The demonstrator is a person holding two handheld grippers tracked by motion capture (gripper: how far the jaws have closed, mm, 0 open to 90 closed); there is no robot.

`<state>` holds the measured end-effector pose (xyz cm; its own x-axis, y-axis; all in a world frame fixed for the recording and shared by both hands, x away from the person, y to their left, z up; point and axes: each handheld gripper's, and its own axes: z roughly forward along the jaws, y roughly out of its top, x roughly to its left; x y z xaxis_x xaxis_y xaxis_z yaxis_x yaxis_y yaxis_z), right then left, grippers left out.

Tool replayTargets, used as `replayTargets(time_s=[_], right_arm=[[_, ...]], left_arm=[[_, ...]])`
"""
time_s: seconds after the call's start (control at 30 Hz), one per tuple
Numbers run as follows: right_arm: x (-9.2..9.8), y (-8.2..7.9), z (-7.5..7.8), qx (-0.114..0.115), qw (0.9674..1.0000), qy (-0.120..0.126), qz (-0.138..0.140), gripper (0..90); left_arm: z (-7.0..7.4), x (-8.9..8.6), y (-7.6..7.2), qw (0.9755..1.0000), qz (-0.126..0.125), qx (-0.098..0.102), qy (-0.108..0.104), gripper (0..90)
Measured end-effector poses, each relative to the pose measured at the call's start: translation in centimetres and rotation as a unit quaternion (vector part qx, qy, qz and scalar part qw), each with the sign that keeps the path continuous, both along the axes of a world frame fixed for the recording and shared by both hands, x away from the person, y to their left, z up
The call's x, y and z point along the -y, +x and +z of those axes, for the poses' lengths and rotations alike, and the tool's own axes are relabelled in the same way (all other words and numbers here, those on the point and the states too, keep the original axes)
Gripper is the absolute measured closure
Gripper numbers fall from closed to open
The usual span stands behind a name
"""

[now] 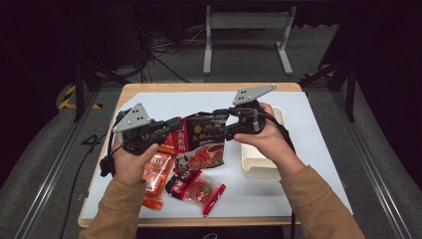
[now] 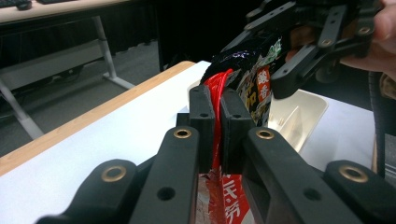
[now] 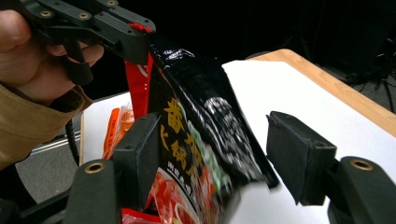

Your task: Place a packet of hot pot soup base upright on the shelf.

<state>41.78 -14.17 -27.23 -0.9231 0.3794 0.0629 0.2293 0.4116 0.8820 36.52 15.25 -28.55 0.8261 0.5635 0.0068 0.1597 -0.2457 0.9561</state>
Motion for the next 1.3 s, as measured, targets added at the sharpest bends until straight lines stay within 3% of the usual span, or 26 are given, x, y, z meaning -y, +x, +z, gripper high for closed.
replayTargets(time_s=[0.2,0.37,0.53,0.73,0.83,1.13,1.3], right_arm=[[-1.0,0.5,-0.9,-0.011,0.9998,-0.015,0.012,41.4],[-1.4,0.7,-1.3,-0.028,0.9995,-0.005,0.016,45.0],[-1.6,0.8,-1.2,-0.029,0.9993,-0.009,0.023,48.6],[-1.7,0.7,-0.9,-0.030,0.9984,-0.019,0.045,63.0],[-1.9,0.5,-0.6,-0.017,0.9979,-0.038,0.049,67.7],[-2.1,0.0,0.5,0.011,0.9967,-0.060,0.053,74.0],[-2.3,-0.4,1.4,0.030,0.9947,-0.085,0.050,75.6]], left_arm=[[0.0,0.2,-0.1,1.0000,-0.006,-0.003,0.001,86.2],[-0.1,0.6,-0.1,0.9999,-0.013,0.000,0.007,86.2],[-0.2,0.7,-0.1,0.9999,-0.014,-0.002,0.008,86.2],[-0.2,0.7,0.0,0.9998,-0.016,-0.003,0.011,86.0],[-0.2,0.6,0.0,0.9998,-0.017,-0.005,0.006,85.7],[0.0,0.1,0.1,0.9995,-0.026,-0.013,-0.013,83.5],[-0.1,-0.1,0.4,0.9986,-0.037,-0.027,-0.026,73.3]])
